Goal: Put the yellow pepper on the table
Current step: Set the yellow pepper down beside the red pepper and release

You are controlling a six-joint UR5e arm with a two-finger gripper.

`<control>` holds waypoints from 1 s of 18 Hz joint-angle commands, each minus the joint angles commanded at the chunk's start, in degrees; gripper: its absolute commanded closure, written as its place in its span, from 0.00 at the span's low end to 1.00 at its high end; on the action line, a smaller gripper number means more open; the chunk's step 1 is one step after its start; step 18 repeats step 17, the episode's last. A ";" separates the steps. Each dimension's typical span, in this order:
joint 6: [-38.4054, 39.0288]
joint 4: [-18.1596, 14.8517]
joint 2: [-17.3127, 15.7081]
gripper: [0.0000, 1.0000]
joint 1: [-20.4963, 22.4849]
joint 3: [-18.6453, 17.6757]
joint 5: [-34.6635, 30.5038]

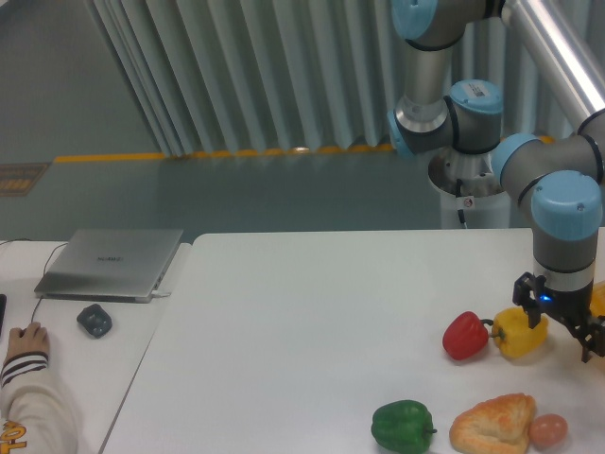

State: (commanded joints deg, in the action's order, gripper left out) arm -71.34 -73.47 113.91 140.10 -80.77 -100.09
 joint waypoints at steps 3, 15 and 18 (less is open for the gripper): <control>-6.68 -0.09 -0.88 0.00 0.26 -0.18 -0.54; -13.74 -0.27 -2.46 0.00 1.67 -0.35 0.16; -13.74 -0.27 -2.46 0.00 1.67 -0.44 0.25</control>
